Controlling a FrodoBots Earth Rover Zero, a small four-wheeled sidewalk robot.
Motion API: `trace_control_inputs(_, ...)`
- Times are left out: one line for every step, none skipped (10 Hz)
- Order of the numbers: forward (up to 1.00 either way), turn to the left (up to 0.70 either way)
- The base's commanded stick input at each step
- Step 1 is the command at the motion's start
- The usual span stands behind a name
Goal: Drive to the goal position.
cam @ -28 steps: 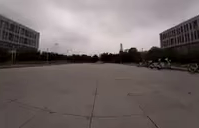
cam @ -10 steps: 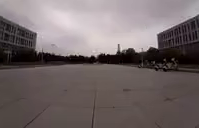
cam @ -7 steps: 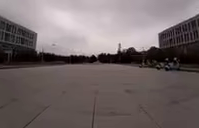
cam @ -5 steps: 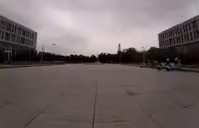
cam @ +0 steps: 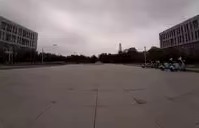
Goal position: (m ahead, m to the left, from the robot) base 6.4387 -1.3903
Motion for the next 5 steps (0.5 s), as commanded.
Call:
trace_control_inputs(0.7,0.0)
trace_control_inputs(0.7,0.0)
trace_control_inputs(0.7,0.0)
trace_control_inputs(0.7,0.0)
trace_control_inputs(0.7,0.0)
